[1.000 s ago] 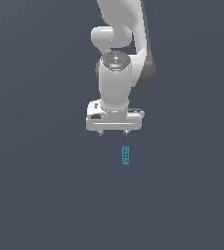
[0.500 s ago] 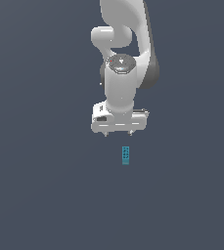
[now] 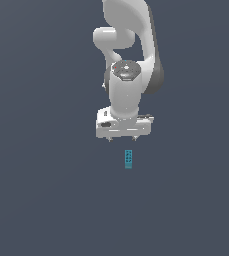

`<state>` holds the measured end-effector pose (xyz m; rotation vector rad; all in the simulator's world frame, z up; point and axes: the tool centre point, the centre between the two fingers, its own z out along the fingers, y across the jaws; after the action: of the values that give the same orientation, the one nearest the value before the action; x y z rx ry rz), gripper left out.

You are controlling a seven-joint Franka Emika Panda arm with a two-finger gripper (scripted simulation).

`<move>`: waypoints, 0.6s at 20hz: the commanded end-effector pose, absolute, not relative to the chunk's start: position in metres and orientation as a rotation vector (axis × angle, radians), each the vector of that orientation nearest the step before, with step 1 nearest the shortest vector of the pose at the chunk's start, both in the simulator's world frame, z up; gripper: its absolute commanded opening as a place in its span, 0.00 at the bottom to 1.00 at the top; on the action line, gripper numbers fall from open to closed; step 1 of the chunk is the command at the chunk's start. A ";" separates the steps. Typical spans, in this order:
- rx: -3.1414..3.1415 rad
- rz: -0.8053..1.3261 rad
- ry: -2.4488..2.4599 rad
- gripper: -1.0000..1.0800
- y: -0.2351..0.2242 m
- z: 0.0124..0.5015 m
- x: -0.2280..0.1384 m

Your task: Pick up the object and move it to a goal position.

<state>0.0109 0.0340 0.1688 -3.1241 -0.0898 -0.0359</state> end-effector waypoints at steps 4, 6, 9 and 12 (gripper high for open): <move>-3.129 -0.025 -0.041 0.96 0.044 0.144 0.016; -3.131 -0.020 -0.015 0.96 0.049 0.130 0.018; -3.135 -0.012 0.027 0.96 0.057 0.108 0.021; -3.137 -0.006 0.058 0.96 0.063 0.091 0.023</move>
<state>0.0217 0.0599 0.0999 -3.1360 0.0406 -0.0074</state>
